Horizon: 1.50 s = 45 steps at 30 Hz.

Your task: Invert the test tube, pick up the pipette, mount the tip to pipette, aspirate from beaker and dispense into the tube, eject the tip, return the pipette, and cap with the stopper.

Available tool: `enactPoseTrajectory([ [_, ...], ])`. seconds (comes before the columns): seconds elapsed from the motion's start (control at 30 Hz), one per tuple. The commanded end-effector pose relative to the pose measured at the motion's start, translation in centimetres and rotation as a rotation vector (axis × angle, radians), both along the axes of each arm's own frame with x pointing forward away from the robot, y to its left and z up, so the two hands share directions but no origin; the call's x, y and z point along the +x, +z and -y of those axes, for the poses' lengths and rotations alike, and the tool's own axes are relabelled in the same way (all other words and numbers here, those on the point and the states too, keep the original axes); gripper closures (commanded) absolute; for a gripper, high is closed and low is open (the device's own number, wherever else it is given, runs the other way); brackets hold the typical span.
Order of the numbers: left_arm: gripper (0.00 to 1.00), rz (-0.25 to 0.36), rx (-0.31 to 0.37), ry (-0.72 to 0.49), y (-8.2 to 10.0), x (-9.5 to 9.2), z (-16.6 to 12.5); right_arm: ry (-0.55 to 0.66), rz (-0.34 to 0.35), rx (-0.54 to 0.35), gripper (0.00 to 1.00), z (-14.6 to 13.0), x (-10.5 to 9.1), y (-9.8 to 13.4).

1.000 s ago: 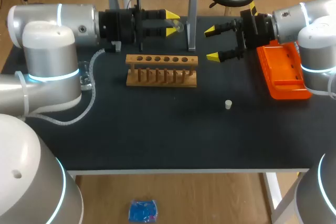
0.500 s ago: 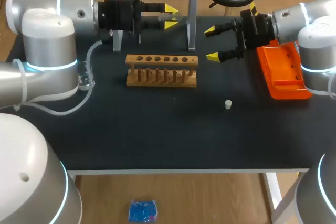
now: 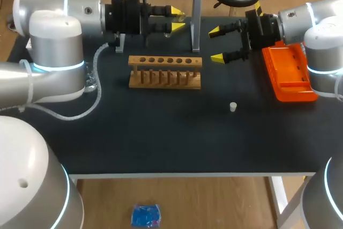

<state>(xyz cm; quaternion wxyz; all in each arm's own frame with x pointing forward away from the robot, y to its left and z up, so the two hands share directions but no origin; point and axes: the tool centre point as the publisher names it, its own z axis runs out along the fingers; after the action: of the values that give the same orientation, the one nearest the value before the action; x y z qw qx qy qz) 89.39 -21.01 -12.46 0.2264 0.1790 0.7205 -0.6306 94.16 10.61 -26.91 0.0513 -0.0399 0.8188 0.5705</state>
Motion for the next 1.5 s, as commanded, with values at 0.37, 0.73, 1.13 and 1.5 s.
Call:
enactPoseTrajectory([
  [0.37,1.0,-0.457,-0.128,0.032,-1.7,3.4,-0.8,0.001,0.001,0.0,0.0,0.0,0.0,-0.1],
  [0.73,1.0,-0.461,-0.229,0.177,-3.0,4.0,-1.2,0.001,0.001,0.0,0.0,0.0,0.0,-0.1],
  [1.13,1.0,-0.519,-0.293,0.195,-4.5,4.7,-0.6,0.001,0.001,0.0,0.0,0.0,0.0,-0.1],
  [1.5,1.0,-0.521,-0.248,0.194,-4.2,5.0,-0.7,0.001,0.001,0.0,0.0,0.0,0.0,-0.1],
])
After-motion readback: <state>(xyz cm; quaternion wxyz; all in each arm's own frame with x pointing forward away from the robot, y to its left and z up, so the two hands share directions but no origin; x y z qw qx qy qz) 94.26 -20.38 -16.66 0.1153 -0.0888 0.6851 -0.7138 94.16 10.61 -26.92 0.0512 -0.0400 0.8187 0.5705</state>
